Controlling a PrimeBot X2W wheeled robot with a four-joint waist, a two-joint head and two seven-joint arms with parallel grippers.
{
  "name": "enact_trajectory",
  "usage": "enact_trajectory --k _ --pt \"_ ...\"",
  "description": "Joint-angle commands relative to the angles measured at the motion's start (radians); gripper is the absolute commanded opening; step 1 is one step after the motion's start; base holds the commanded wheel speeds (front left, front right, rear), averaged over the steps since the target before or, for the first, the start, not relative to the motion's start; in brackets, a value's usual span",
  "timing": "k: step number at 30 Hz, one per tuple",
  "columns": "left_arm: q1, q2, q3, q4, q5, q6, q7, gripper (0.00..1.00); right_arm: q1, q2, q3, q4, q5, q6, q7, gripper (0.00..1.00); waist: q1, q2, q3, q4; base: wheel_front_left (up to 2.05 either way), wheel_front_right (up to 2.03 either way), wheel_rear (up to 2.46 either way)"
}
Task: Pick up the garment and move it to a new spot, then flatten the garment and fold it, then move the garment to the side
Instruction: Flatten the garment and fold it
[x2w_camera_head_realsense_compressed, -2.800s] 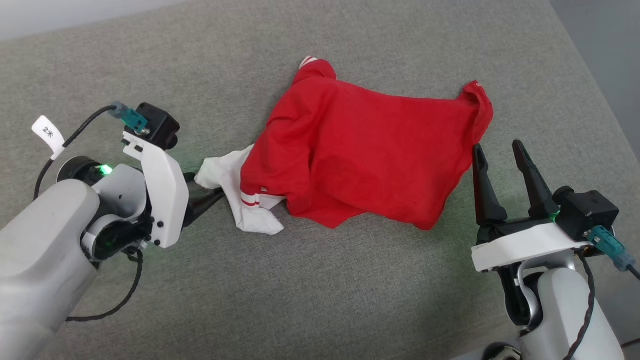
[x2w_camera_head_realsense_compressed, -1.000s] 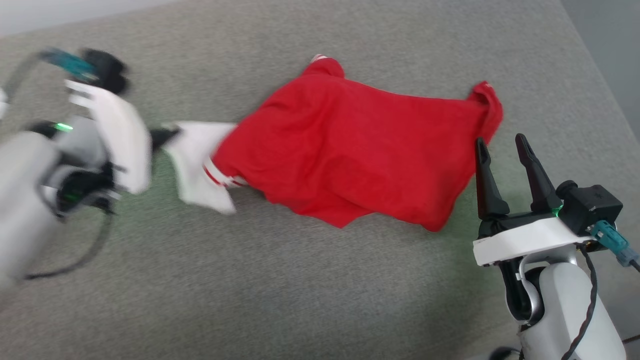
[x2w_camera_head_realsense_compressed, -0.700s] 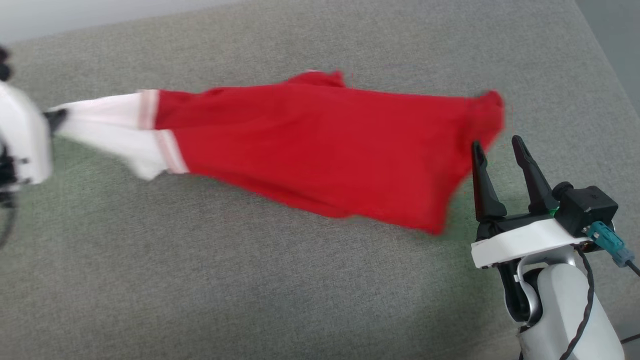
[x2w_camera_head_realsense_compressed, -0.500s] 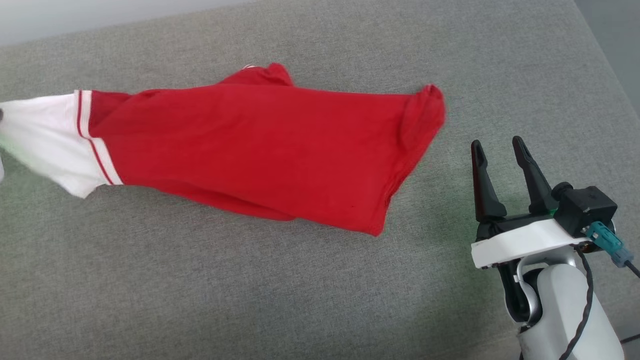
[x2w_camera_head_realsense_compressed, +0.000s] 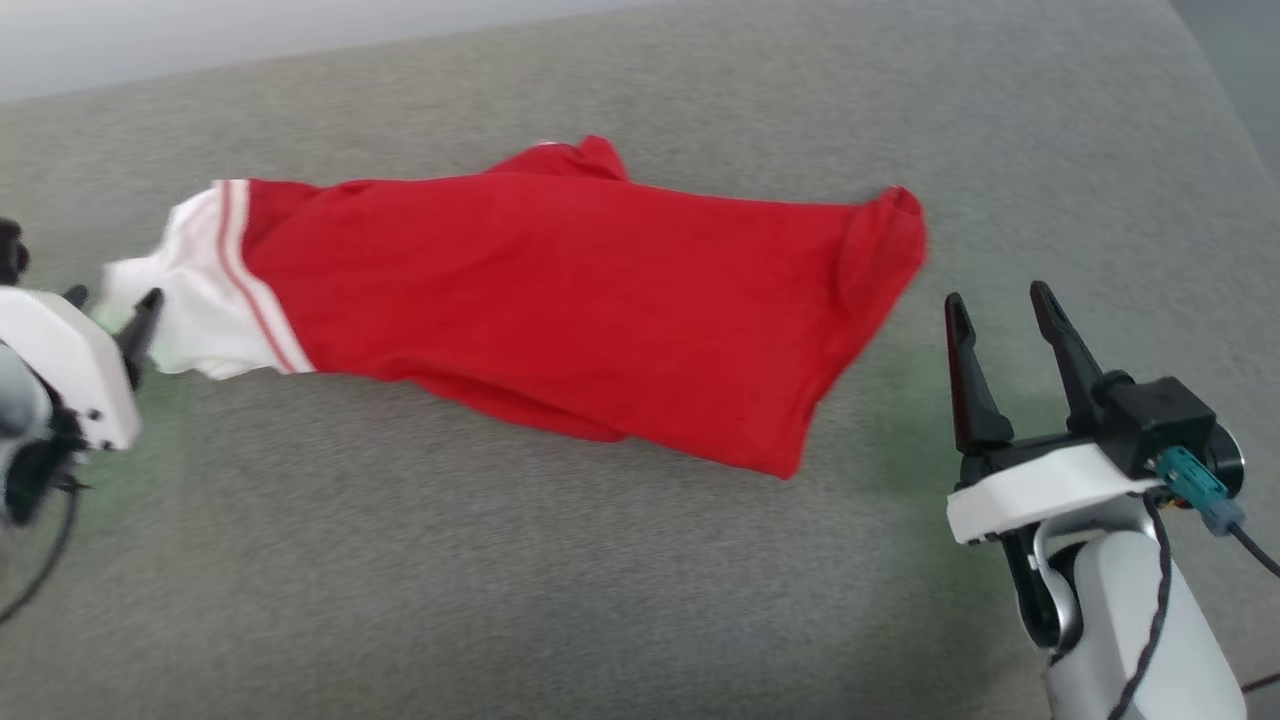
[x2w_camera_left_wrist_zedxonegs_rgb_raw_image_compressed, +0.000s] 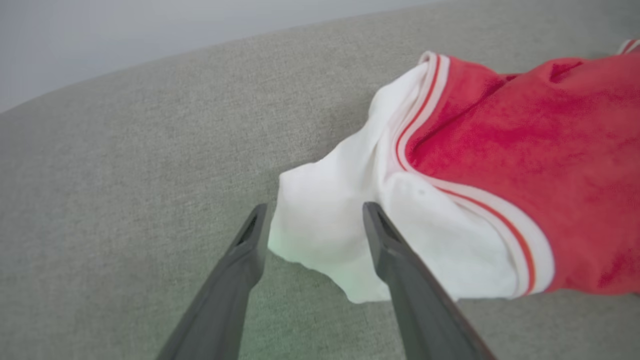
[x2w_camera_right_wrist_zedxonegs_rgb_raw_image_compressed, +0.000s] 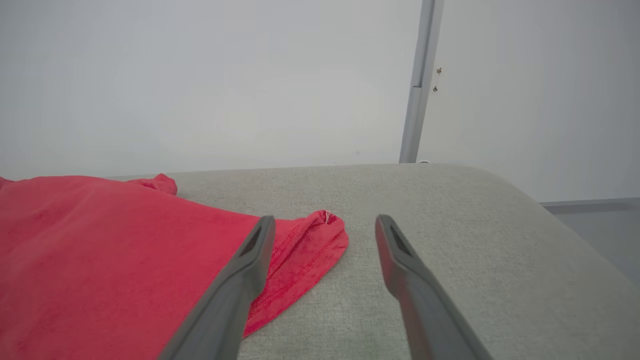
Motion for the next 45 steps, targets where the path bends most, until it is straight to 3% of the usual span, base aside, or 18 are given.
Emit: enact_trajectory --k 1,5,10,16,19,24,32,33,34,35,40,45 --pt "0.028 -0.016 0.009 0.005 -0.003 0.012 -0.045 1.00 -0.019 0.000 0.002 0.008 -0.020 -0.001 -0.005 1.00 0.0000 0.0000 -0.017 0.032 0.00 0.00 0.00" --pt "0.093 -0.082 0.027 -0.009 -0.004 0.036 -0.202 1.00 -0.053 -0.015 0.007 0.069 -0.061 -0.001 0.032 1.00 0.0000 0.0000 -0.036 0.094 0.00 0.00 0.00" --pt "0.169 -0.154 0.071 -0.065 0.034 0.099 -0.322 1.00 -0.112 -0.093 0.092 0.133 -0.053 -0.001 0.223 1.00 0.0000 0.0000 -0.049 0.169 0.00 0.00 0.00" --pt "0.338 -0.218 0.366 -0.330 0.309 0.237 -0.326 1.00 -0.161 -0.242 0.232 0.121 0.038 -0.001 0.549 1.00 0.0000 0.0000 -0.050 0.237 0.00 0.00 0.00" --pt "0.460 -0.261 0.515 -0.474 0.448 0.274 -0.327 1.00 -0.162 -0.297 0.257 0.088 0.089 -0.001 0.710 1.00 0.0000 0.0000 -0.051 0.259 0.00 0.00 0.00" --pt "0.661 -0.363 0.710 -0.654 0.632 0.262 -0.327 1.00 -0.115 -0.353 0.231 0.000 0.143 -0.001 0.985 1.00 0.0000 0.0000 -0.041 0.300 0.00 0.00 0.00" --pt "0.752 -0.459 0.838 -0.722 0.734 0.201 -0.327 1.00 -0.063 -0.331 0.188 -0.065 0.143 -0.001 1.035 1.00 0.0000 0.0000 -0.018 0.330 0.00 0.00 0.00" --pt "0.756 -0.468 0.850 -0.725 0.746 0.192 -0.327 1.00 -0.059 -0.329 0.189 -0.064 0.141 -0.001 1.033 0.47 0.0000 0.0000 -0.016 0.331 0.00 0.00 0.00" --pt "0.761 -0.479 0.863 -0.725 0.754 0.182 -0.327 1.00 -0.053 -0.323 0.186 -0.064 0.145 -0.001 1.030 0.10 0.0000 0.0000 -0.016 0.332 0.00 0.00 0.00" --pt "0.766 -0.488 0.873 -0.724 0.761 0.173 -0.327 1.00 -0.049 -0.321 0.186 -0.065 0.146 -0.001 1.027 0.00 0.0000 0.0000 -0.016 0.332 0.00 0.00 0.00" --pt "0.788 -0.529 0.933 -0.717 0.797 0.132 -0.327 1.00 -0.026 -0.313 0.205 -0.100 0.164 -0.001 1.014 0.00 0.0000 0.0000 -0.027 0.326 0.00 0.00 0.00" --pt "0.797 -0.564 0.976 -0.708 0.825 0.095 -0.327 1.00 0.023 -0.278 0.283 -0.209 0.258 -0.001 1.032 0.00 0.0000 0.0000 -0.037 0.323 0.00 0.00 0.00"
